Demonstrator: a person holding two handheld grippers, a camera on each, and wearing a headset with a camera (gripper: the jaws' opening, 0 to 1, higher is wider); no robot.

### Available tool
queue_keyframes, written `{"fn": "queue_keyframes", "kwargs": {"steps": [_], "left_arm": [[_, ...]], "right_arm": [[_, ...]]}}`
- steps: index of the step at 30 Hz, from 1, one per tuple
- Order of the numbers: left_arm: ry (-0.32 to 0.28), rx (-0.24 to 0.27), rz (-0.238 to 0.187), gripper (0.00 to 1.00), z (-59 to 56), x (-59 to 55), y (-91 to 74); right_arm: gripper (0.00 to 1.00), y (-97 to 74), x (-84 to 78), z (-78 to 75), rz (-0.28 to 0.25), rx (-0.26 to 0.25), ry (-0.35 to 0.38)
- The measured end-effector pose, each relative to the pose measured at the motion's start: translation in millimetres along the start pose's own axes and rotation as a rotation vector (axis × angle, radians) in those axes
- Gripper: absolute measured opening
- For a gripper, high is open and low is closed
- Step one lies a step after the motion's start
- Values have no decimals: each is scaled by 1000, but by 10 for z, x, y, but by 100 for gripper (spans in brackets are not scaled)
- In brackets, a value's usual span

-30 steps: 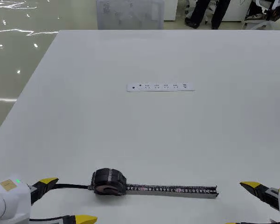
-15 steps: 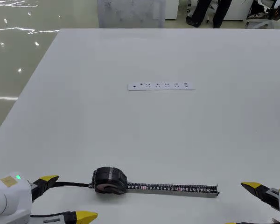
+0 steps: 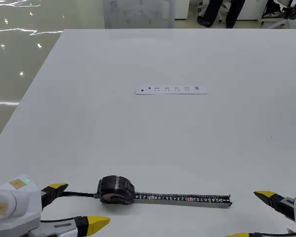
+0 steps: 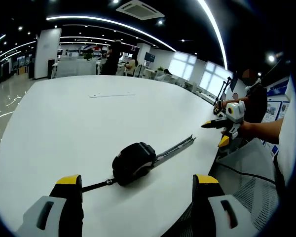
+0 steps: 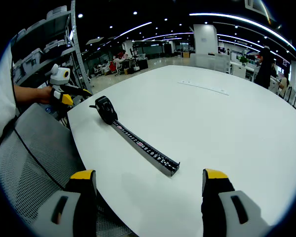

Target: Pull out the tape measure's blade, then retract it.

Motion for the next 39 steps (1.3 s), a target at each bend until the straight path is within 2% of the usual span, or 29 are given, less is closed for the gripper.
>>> {"fn": "queue_keyframes", "kwargs": {"steps": [5, 10, 17, 26, 28, 39], "left_arm": [[1, 15, 27, 88, -15, 21, 73], [-27, 28, 51, 87, -22, 42, 168], [-48, 25, 76, 86, -104, 81, 266], [-74, 18, 115, 85, -236, 57, 418], [-69, 21, 122, 85, -254, 42, 456], [-122, 29, 149, 85, -306, 16, 620]], "right_arm": [[89, 12, 11, -7, 1, 0, 0], [89, 16, 19, -16, -2, 1, 0], [89, 10, 19, -47, -4, -2, -1], [89, 16, 26, -84, -5, -1, -3], [89, 20, 27, -84, -7, 2, -4], [88, 25, 7, -116, 0, 6, 2]]}}
Point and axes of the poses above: the centre of the closed fingertips' face, and the gripper's own axes: y roughly forward along the fingers, z roughly to its left, x roughly out of its top, the point moved 9 cm from there along -y, roughly backward along the fingers, and after that the axes turned 13 degrees about x, right-handed, at the moved point
